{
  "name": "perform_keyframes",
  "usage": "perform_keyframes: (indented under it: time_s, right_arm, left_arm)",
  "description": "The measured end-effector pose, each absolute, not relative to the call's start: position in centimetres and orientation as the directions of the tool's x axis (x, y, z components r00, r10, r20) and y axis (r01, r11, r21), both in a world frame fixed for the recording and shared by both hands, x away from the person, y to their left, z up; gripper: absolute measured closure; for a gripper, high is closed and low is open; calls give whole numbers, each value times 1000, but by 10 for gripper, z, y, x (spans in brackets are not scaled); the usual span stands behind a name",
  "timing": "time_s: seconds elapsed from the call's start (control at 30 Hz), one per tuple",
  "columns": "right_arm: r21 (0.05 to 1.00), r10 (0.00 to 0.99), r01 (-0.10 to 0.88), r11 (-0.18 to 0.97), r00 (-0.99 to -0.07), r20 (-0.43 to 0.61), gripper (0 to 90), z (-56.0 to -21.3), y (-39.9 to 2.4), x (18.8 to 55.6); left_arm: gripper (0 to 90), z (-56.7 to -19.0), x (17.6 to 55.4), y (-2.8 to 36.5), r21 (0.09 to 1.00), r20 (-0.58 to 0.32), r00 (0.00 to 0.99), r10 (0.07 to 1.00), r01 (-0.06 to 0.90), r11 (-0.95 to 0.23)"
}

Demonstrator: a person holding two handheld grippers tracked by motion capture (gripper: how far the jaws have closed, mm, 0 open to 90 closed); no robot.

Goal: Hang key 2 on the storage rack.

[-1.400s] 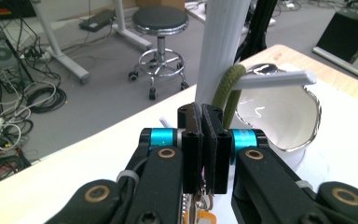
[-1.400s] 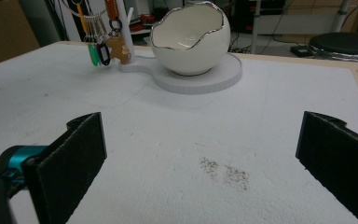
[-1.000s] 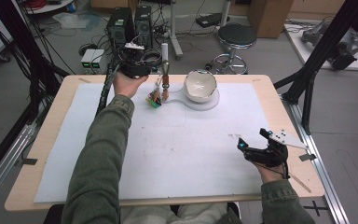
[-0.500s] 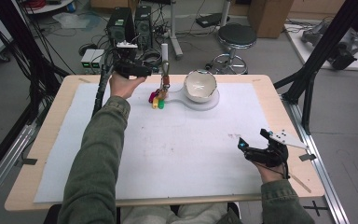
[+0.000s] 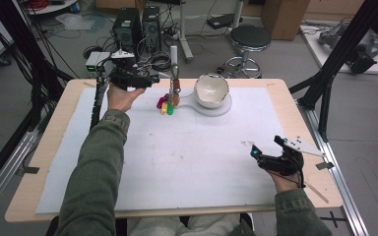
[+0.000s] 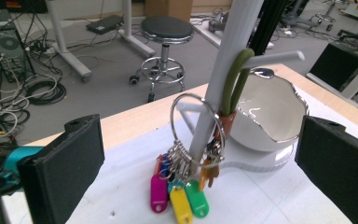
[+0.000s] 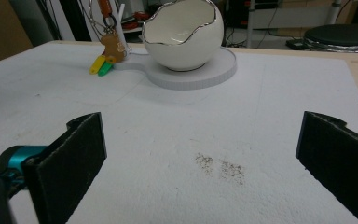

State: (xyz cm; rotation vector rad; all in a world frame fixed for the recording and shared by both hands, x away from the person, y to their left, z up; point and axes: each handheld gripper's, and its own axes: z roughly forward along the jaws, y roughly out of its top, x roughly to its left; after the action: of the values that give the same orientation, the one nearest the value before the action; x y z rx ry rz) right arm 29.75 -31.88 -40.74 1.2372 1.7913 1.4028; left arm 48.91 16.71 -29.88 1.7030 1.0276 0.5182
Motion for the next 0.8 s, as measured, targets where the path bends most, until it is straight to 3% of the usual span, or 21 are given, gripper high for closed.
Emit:
perform_keyframes:
  time_s: [0.8]
  right_arm:
    - [944, 902, 329, 22, -414, 124, 6, -409, -319, 297]
  left_arm:
    - [16, -317, 439, 201, 951, -101, 503, 858, 302, -65]
